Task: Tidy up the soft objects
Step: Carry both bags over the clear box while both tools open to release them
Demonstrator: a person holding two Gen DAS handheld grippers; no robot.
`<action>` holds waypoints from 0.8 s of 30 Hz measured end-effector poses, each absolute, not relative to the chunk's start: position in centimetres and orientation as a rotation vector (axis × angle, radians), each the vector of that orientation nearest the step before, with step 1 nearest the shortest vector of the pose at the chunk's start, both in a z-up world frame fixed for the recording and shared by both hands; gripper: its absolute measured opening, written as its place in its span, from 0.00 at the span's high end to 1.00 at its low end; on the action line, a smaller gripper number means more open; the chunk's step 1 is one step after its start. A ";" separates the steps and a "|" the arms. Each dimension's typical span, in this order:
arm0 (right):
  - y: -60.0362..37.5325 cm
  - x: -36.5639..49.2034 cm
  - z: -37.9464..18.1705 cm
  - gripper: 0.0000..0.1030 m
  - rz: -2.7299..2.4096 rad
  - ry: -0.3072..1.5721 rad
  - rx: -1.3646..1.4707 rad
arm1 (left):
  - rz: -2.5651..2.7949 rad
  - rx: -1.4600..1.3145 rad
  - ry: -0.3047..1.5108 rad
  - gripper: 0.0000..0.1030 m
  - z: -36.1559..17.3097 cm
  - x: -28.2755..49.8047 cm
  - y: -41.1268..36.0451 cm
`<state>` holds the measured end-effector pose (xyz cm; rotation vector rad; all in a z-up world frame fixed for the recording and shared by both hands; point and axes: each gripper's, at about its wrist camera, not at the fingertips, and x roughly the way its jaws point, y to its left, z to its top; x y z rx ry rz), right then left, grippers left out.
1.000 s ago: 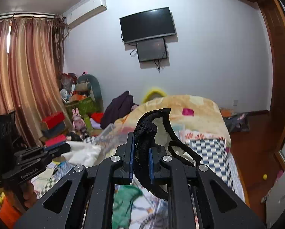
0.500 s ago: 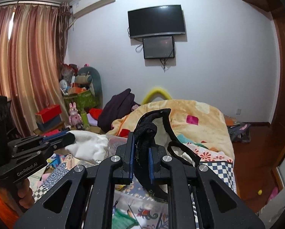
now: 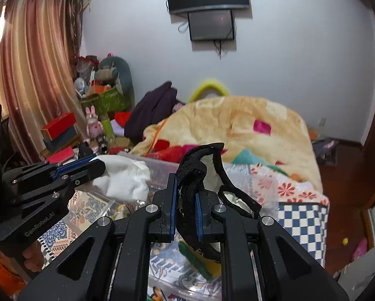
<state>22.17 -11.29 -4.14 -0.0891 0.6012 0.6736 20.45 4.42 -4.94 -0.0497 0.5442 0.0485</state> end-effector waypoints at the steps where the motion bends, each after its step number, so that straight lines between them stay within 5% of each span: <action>1: -11.2 22.6 -4.4 0.89 0.677 0.617 -0.091 | 0.049 -0.053 0.557 0.92 -5.2 20.9 4.5; 15: -9.4 24.9 -7.0 0.87 0.683 0.795 -0.173 | 0.018 -0.015 0.695 0.91 -7.8 23.1 3.8; 20: -9.4 24.4 -6.8 0.62 0.692 0.814 -0.201 | -0.010 -0.035 0.712 0.62 -7.6 22.4 3.7; 24: -9.9 23.5 -6.2 0.49 0.700 0.781 -0.205 | -0.022 -0.034 0.696 0.59 -7.2 21.6 3.5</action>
